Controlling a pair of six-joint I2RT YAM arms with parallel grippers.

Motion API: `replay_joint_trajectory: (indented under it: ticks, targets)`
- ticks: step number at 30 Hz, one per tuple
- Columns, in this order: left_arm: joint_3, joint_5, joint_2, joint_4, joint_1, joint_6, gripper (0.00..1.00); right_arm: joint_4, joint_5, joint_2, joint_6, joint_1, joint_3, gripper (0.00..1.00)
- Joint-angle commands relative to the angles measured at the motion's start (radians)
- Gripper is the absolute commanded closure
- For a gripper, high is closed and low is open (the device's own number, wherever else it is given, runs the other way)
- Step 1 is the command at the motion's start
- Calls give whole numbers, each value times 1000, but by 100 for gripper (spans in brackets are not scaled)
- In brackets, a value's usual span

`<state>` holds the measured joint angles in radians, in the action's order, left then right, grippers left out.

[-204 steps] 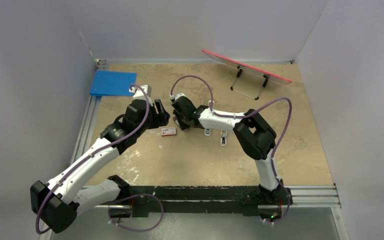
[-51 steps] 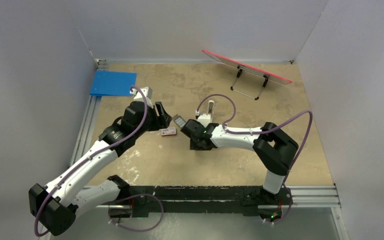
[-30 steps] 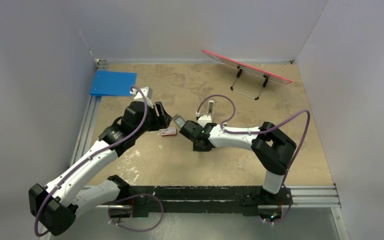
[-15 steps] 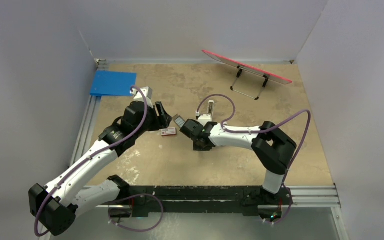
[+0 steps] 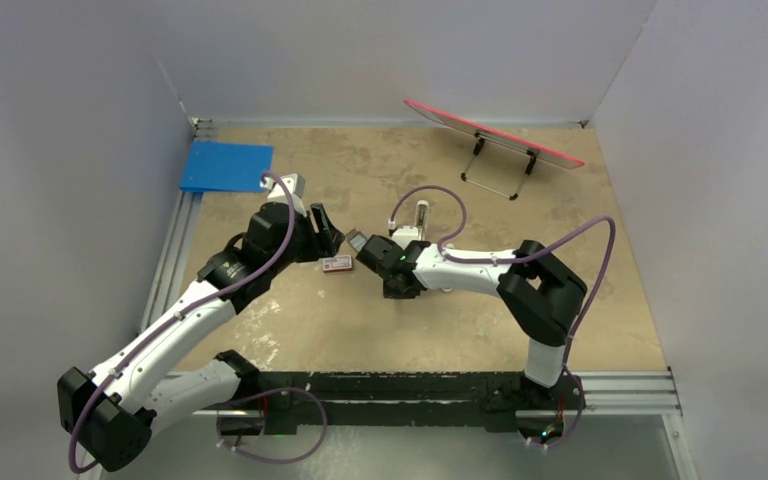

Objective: Load the staples into the stapler

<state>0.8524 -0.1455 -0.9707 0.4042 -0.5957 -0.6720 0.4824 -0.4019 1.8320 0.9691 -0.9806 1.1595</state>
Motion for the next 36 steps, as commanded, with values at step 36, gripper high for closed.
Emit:
replay_joint_trajectory:
  ticks: [36]
  targets:
    - [-1,15,-6,-52,7,-14,41,38,-233,-349,97,174,-216,82]
